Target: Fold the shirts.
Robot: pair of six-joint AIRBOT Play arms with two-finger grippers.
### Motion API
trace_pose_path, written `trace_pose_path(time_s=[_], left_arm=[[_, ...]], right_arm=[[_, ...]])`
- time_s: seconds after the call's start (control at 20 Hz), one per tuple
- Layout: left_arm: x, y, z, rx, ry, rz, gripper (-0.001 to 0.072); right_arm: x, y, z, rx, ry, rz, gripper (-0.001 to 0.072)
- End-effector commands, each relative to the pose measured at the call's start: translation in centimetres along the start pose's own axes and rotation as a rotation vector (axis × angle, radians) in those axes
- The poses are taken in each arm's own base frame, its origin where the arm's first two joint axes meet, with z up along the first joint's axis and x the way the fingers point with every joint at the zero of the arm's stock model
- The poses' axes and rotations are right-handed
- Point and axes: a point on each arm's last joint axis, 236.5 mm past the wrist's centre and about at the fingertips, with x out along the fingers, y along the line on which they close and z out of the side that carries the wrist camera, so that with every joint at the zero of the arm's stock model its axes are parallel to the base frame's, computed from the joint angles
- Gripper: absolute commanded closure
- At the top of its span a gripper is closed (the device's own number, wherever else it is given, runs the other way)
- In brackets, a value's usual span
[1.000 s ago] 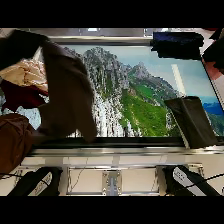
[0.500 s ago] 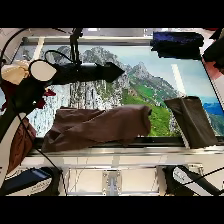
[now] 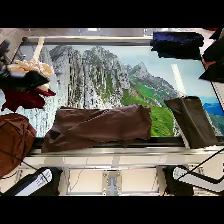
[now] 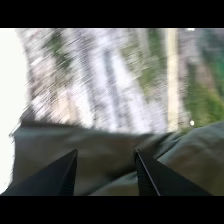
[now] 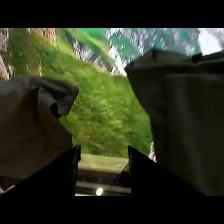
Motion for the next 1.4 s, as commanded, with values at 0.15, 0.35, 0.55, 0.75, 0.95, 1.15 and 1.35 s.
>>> trace_pose_path(time_s=[0.15,0.35,0.55,0.75,0.95,1.15,1.35], left_arm=[[1.5,10.5,-17.5,-0.356,0.070,0.173,0.0317],[3.2,10.9,-19.2,-0.534,-0.059,0.175,0.0182],[1.7,9.6,-14.6,-0.538,-0.269,0.106,0.0181],[2.7,10.2,-14.8,-0.512,-0.202,0.099,0.0182],[2.2,10.1,-14.8,-0.412,0.064,0.069,0.0182],[1.4,11.4,-19.4,-0.393,0.454,0.089,0.0183],[2.3,11.2,-21.8,-0.400,0.618,-0.004,0.0183]], right_arm=[[13.7,2.7,-14.7,0.068,0.376,0.273,0.0362],[18.9,6.6,-18.0,0.169,0.310,0.456,0.0253],[20.1,6.6,-14.6,0.223,0.179,0.458,0.0203],[21.8,8.3,-15.5,0.156,0.233,0.461,0.0203],[22.9,7.6,-14.6,0.145,0.207,0.421,0.0203],[23.1,6.9,-15.1,0.109,0.220,0.390,0.0203],[23.2,6.9,-15.1,0.090,0.219,0.395,0.0204]])
